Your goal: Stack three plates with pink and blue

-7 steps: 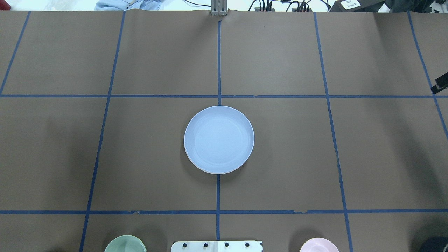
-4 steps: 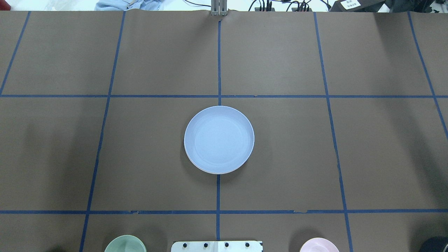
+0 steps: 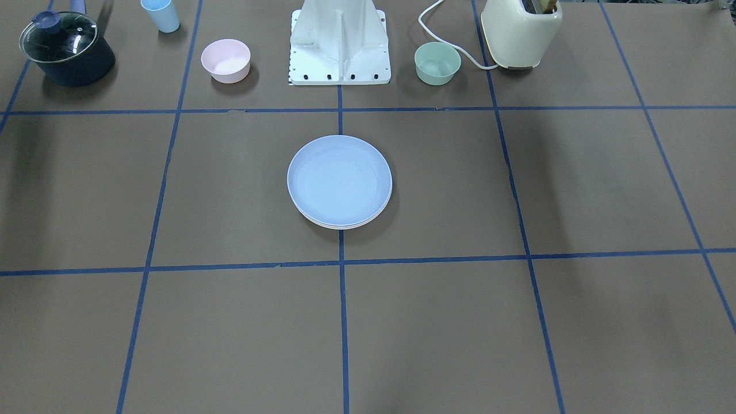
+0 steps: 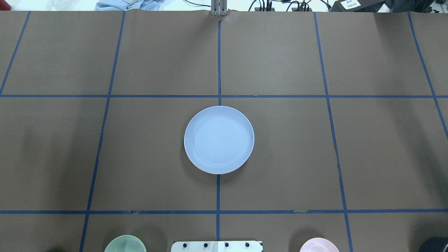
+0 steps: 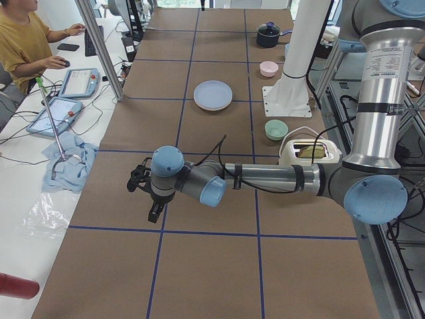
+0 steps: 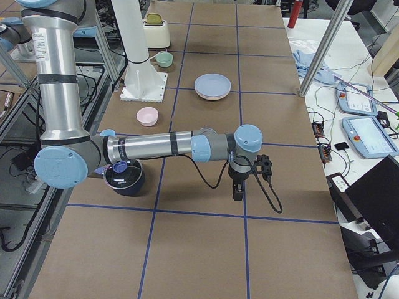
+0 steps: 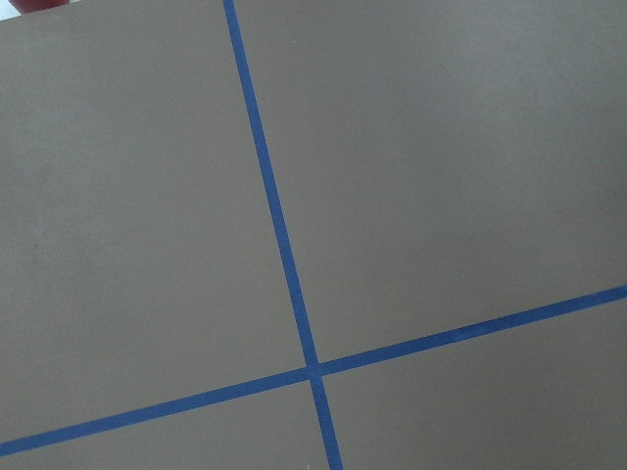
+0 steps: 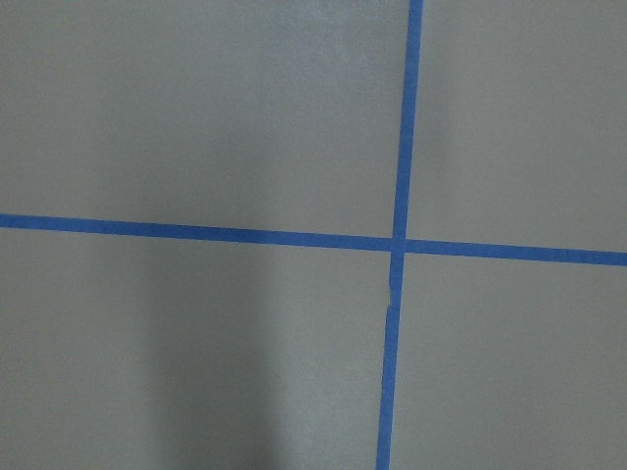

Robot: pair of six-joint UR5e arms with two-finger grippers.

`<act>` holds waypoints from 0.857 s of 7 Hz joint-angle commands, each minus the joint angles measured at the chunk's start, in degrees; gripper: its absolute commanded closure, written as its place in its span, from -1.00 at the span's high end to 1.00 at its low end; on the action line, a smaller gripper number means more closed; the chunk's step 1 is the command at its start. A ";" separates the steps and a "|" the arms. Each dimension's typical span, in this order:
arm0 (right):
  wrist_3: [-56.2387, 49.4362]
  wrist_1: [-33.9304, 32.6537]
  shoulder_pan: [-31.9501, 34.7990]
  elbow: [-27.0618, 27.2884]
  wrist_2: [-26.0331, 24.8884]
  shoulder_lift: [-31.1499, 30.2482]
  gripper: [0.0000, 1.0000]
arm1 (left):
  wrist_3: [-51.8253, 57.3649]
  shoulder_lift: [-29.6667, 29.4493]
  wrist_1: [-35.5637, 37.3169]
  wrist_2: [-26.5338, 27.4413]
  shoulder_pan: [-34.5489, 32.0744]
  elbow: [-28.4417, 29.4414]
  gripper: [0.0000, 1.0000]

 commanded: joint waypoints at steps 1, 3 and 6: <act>0.49 0.40 0.01 -0.27 0.08 -0.88 1.00 | 0.13 0.58 -0.42 -0.01 0.01 0.48 1.00; 0.67 0.58 0.01 -0.88 0.25 -0.54 1.00 | 0.22 -0.03 -0.77 -0.18 0.09 0.74 1.00; 0.76 0.75 0.01 -2.29 0.17 -0.36 1.00 | -0.13 0.76 -1.48 0.61 0.01 -2.15 1.00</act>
